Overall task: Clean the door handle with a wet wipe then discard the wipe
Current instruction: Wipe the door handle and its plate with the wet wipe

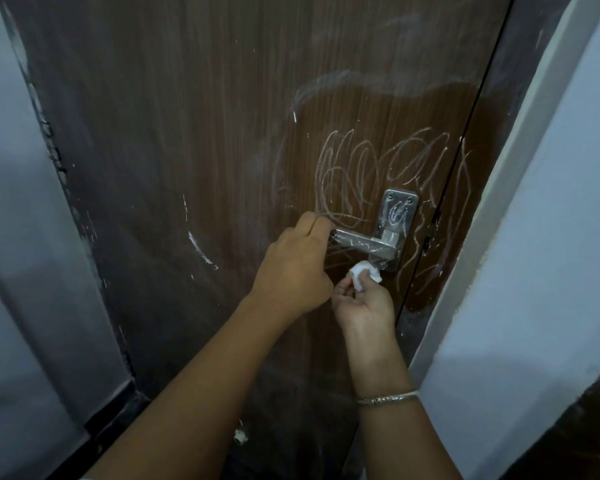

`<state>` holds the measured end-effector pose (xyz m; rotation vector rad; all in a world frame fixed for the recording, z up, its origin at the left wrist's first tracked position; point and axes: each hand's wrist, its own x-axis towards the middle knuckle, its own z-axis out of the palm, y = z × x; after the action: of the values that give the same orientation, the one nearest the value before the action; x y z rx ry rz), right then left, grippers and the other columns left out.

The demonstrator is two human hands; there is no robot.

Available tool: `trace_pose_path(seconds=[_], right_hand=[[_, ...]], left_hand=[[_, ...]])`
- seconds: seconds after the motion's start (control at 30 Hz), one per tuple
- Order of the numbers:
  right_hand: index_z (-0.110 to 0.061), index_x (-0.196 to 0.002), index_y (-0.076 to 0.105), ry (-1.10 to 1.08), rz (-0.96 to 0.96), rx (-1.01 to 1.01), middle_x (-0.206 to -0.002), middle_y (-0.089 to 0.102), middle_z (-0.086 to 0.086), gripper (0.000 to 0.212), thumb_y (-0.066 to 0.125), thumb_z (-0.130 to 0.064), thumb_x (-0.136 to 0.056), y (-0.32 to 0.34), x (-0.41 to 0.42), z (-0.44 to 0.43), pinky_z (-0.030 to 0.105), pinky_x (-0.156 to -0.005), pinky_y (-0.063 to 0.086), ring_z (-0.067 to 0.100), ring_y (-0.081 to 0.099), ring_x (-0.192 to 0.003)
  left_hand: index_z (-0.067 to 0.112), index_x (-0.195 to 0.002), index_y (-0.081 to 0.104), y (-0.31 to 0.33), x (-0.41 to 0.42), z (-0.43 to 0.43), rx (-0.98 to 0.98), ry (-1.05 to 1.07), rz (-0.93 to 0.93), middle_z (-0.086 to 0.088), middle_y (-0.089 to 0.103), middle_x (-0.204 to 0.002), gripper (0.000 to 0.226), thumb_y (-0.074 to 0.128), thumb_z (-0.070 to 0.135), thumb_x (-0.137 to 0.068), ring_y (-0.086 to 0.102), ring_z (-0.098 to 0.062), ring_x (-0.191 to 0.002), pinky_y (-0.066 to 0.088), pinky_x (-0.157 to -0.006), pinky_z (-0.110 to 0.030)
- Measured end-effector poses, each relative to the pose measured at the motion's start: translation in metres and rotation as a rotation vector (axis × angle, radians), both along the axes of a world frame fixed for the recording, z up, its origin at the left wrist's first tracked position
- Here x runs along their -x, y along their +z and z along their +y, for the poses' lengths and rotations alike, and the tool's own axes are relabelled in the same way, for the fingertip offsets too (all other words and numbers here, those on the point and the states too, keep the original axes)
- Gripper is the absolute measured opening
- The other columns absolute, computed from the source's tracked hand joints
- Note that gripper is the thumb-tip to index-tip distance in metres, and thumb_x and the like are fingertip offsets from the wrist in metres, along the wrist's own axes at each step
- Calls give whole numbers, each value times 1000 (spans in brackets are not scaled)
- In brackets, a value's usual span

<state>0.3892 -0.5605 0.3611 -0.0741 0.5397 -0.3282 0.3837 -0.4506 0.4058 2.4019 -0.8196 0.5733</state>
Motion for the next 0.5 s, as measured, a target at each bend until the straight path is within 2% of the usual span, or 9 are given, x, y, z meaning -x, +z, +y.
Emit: trace_pose_path(seconds=[0.07, 0.17, 0.27, 0.4, 0.5], right_hand=[[-6, -112, 52, -2, 2, -10, -120, 55, 14, 27, 58, 0, -87, 1, 2, -2, 24, -64, 48, 20, 55, -92], [-5, -125, 48, 27, -18, 20, -122, 52, 15, 38, 57, -3, -88, 2, 0, 0, 24, -65, 50, 18, 54, -89], [-3, -128, 49, 42, 11, 132, -111, 55, 13, 40, 58, -6, -89, -3, 2, 6, 24, -74, 51, 16, 55, -80], [-3, -120, 57, 4, 47, 383, -105, 63, 14, 33, 60, -3, -87, -4, 13, 18, 36, -87, 50, 23, 61, -92], [-8, -108, 59, -113, 40, 604, -97, 68, 13, 23, 62, -4, -86, 1, 26, 28, 33, -67, 55, 22, 66, -82]], left_hand=[[11, -123, 44, 0, 0, 0, -5, 4, 0, -5, 43, -125, 58, 58, 4, -68, 50, -27, -102, 46, -80, -41], [11, -122, 44, -1, 1, -1, 15, -5, -1, -5, 43, -122, 56, 58, 7, -68, 50, -26, -100, 45, -76, -39], [12, -121, 45, -3, 0, -1, 28, -13, -12, -3, 43, -122, 55, 59, 7, -67, 49, -23, -98, 37, -72, -30], [16, -127, 41, -3, 0, -2, 75, -18, 21, 0, 43, -124, 59, 61, 10, -72, 50, -21, -104, 38, -77, -29], [17, -126, 42, -2, 8, -5, 171, 42, -32, -2, 47, -120, 52, 62, 24, -79, 48, -22, -107, 44, -86, -38]])
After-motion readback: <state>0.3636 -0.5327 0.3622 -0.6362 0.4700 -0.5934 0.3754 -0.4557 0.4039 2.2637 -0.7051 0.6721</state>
